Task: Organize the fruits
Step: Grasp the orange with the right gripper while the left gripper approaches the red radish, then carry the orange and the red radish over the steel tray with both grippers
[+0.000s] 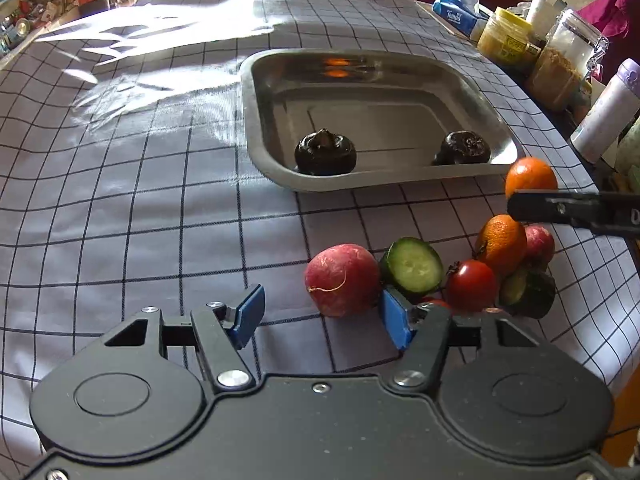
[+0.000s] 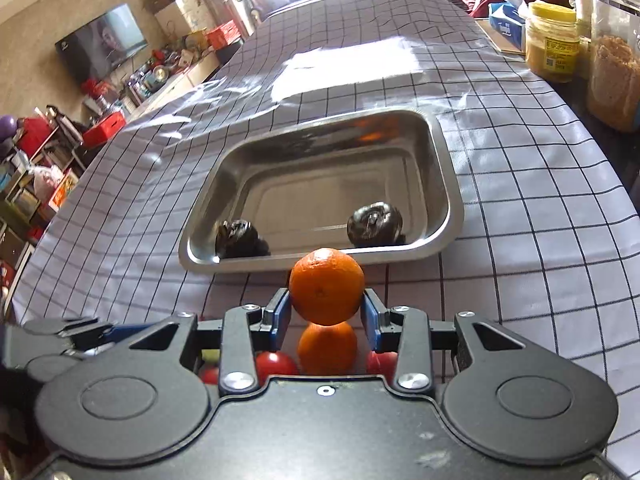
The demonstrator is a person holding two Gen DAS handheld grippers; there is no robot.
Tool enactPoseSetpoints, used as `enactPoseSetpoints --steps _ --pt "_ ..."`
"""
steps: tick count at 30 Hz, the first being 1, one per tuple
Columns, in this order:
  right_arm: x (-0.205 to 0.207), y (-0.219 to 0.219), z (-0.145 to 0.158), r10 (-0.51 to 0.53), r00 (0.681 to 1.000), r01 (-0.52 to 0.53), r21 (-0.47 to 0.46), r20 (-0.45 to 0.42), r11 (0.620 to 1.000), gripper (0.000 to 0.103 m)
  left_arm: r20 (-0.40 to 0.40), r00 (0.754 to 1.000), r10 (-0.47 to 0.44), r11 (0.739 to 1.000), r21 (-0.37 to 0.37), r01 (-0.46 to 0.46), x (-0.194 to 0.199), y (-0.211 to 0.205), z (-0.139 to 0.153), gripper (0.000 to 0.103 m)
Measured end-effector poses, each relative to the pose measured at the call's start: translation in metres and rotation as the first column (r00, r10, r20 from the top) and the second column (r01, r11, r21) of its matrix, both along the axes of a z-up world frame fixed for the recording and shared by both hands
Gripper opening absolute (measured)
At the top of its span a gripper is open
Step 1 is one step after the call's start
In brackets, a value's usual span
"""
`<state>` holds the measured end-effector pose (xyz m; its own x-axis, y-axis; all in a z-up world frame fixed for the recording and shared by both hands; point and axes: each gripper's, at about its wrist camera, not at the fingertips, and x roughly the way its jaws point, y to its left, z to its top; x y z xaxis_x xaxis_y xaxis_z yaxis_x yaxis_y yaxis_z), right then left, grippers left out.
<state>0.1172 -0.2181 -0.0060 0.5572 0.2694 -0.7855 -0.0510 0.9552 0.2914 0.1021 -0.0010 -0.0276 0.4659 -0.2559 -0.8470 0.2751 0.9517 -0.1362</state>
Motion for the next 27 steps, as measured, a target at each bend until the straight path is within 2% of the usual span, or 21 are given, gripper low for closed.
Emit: enactPoseSetpoints --steps 5,7,13,17,27 --pt "-0.013 -0.001 0.002 0.024 1.000 -0.024 -0.020 0.000 1.000 0.039 0.035 0.999 -0.011 0.999 -0.031 0.012 0.001 -0.004 -0.002 0.055" --pt "-0.017 0.000 0.002 0.028 1.000 -0.028 -0.018 -0.002 0.999 0.039 0.030 0.999 -0.023 0.998 -0.063 0.025 0.003 -0.004 -0.002 0.047" --pt "-0.024 0.002 0.004 0.038 0.999 -0.038 -0.008 0.004 0.999 0.039 0.021 1.000 0.021 0.999 -0.025 -0.020 0.002 -0.008 0.002 0.046" --pt "-0.023 0.004 0.006 0.035 0.999 -0.035 -0.015 0.008 0.999 0.039 0.037 0.998 0.054 0.998 -0.028 -0.053 0.005 -0.004 0.016 0.046" --pt "0.009 0.007 0.018 0.008 0.998 -0.006 -0.028 0.056 1.000 0.039 0.176 0.977 0.119 0.993 -0.047 -0.112 0.039 -0.017 0.066 0.046"
